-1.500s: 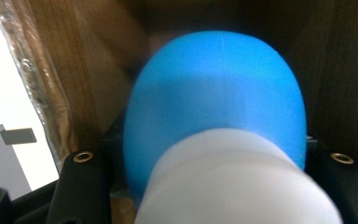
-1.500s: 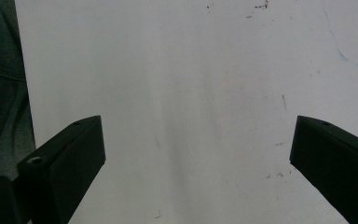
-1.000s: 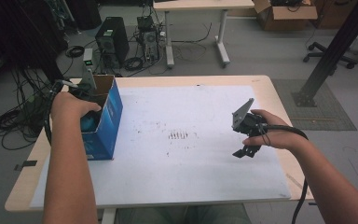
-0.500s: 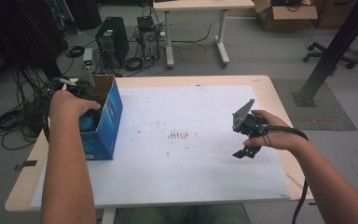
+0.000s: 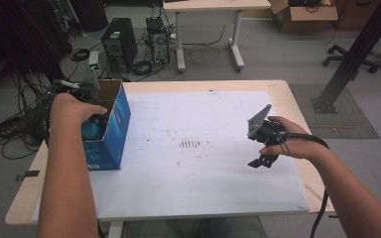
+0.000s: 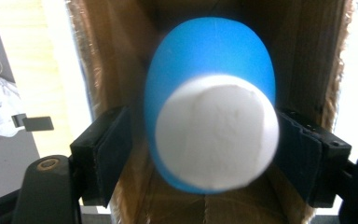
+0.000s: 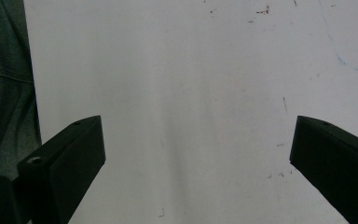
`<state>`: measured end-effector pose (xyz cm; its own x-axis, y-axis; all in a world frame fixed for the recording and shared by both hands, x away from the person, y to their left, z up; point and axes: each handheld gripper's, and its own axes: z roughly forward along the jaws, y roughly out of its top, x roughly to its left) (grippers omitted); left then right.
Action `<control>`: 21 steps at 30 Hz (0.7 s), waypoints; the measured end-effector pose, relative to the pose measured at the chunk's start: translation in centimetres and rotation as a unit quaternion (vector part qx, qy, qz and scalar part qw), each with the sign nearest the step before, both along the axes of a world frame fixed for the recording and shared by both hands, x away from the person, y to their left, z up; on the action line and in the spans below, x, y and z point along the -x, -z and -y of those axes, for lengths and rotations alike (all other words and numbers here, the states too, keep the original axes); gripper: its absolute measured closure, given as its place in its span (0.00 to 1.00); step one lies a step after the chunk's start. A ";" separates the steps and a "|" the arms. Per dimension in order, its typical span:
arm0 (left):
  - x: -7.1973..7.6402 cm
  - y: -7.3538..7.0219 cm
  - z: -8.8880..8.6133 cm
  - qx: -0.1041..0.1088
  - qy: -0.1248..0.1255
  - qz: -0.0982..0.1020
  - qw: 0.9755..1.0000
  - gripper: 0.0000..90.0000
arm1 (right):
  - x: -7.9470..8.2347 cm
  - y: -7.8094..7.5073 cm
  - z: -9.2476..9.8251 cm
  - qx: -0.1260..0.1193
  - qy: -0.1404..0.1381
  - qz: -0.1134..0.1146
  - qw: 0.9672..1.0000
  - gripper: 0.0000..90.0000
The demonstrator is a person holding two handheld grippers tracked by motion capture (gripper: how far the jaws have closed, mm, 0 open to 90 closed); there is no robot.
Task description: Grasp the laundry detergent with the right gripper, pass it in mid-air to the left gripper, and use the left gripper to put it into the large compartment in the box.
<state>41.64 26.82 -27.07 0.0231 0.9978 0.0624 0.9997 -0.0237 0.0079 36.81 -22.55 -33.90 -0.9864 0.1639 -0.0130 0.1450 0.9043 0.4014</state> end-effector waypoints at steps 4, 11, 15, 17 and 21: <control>0.4 -0.7 -0.1 -0.003 0.000 0.007 1.000 0.24 | 0.1 -0.1 -0.1 0.001 -0.001 0.002 1.000 0.04; 1.1 -2.3 0.1 -0.008 0.008 0.018 1.000 0.22 | 0.3 -0.2 -0.3 0.000 -0.003 0.004 1.000 0.04; 1.5 -3.2 0.5 -0.003 0.018 0.023 1.000 0.19 | 0.4 -0.4 -0.3 0.000 -0.005 0.006 1.000 0.04; 1.6 -3.6 0.8 -0.008 0.026 0.024 0.999 0.16 | 0.5 -0.6 -0.3 0.000 -0.006 0.007 1.000 0.04; 2.0 -4.3 1.9 -0.017 0.048 0.020 0.998 0.15 | 0.7 -0.7 -0.4 -0.004 -0.007 0.009 1.000 0.04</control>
<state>39.68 24.91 -22.79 0.1158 0.9883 0.0995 0.9917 -0.1208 0.0452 36.13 -22.19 -33.16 -0.9883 0.1494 -0.0293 0.1243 0.9032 0.4107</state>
